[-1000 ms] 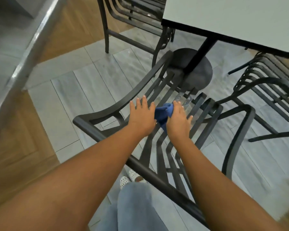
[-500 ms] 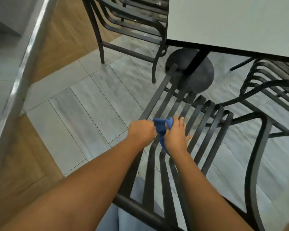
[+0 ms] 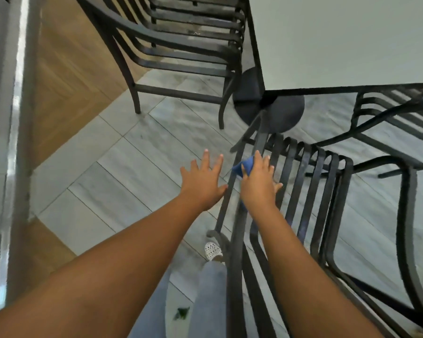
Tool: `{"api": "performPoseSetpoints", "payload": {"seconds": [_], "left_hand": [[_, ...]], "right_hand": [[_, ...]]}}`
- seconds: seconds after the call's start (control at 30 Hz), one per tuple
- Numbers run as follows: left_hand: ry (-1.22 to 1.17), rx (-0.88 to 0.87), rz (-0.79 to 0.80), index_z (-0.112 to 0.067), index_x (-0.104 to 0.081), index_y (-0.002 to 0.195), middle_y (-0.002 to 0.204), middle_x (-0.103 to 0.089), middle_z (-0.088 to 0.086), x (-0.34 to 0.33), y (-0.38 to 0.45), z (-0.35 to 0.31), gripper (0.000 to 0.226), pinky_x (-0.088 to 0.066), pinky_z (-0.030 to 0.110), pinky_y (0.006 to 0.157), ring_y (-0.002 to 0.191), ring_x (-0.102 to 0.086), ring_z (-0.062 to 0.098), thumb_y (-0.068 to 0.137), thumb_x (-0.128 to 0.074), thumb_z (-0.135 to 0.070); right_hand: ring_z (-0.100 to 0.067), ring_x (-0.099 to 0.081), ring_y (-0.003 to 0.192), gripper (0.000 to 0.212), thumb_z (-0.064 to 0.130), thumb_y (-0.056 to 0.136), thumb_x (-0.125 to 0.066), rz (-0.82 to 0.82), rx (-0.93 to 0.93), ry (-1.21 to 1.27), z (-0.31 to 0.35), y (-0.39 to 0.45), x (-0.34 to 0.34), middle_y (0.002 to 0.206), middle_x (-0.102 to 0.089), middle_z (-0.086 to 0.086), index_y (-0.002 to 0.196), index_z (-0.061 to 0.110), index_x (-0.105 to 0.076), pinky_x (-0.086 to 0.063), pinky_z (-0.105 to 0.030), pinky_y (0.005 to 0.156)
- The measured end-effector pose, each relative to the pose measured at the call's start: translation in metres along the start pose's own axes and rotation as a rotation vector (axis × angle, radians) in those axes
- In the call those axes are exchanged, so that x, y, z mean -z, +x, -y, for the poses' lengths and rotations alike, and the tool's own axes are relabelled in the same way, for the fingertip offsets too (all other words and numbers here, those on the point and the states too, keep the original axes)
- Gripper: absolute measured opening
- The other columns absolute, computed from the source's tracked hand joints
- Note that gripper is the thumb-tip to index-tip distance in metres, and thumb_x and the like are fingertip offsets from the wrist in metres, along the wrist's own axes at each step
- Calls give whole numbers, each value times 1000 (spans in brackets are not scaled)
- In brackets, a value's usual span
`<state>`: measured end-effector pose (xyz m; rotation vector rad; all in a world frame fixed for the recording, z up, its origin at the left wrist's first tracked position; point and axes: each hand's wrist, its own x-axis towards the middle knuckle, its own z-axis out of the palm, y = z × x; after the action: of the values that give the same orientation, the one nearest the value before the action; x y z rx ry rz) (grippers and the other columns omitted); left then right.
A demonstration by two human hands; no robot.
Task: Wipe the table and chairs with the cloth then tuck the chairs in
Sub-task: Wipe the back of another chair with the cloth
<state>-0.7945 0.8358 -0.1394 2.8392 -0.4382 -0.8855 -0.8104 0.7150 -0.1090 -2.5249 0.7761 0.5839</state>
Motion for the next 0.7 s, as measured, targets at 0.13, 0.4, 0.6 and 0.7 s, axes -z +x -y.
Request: {"api": "performPoseSetpoints", "payload": {"seconds": [0.13,0.4,0.6,0.7], "left_hand": [[56,-74,33,-27,10,149,156,11,13,23,9,40,78,-11,57,111,142,-7,40,93,-34,-58],[108,-58,-25,-23,6,150,157,5,15,65,50,112,74,-6,56,113,143,-3,36,96,-37,-50],[117,-18,-111,-22,-4,150,157,1,15,117,100,157,67,-2,55,113,144,0,34,97,-37,-46],[140,-19,-142,-22,-5,150,157,0,14,147,132,168,66,-3,54,113,144,-1,32,97,-37,-45]], "right_hand": [[-31,0,145,67,12,98,-43,-27,-87,-1,45,2,-10,159,0,-10,152,21,-5,-4,-64,110],[-31,3,145,63,27,101,-38,10,-115,121,132,31,-21,159,-1,-9,151,24,-1,0,-63,112],[-32,18,143,68,41,100,-32,-16,49,67,191,65,-16,157,15,-9,150,21,9,8,-55,114],[-33,22,141,71,41,100,-32,-39,107,-26,218,93,-8,155,22,-14,149,19,14,10,-53,114]]}}
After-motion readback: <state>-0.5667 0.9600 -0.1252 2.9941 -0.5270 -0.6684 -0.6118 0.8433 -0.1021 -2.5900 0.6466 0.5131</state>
